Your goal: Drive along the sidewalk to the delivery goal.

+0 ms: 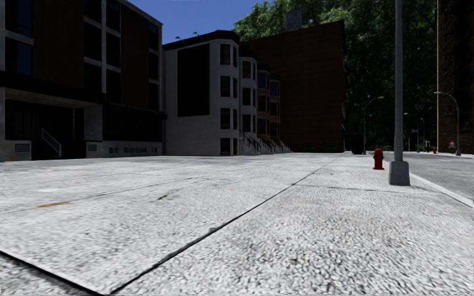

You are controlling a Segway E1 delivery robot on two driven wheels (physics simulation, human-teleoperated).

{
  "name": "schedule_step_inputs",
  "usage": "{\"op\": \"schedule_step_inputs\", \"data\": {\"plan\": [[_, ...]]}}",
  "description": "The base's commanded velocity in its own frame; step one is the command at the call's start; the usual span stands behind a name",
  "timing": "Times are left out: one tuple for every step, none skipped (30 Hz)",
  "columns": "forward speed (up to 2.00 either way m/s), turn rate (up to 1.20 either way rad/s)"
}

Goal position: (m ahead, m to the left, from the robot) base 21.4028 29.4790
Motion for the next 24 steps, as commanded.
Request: {"op": "schedule_step_inputs", "data": {"plan": [[0.80,0.44],[0.85,0.46],[0.90,0.49],[0.92,0.50],[0.92,0.50],[0.92,0.51],[0.94,0.51],[0.97,0.51],[1.03,0.51],[1.03,0.51],[1.05,0.51],[1.06,0.51],[1.06,0.51],[1.06,0.51],[1.07,0.51],[1.07,0.51],[1.09,0.51],[1.09,0.51],[1.12,0.51],[1.15,0.51],[1.19,0.51],[1.22,0.51],[1.22,0.51],[1.24,0.51]]}}
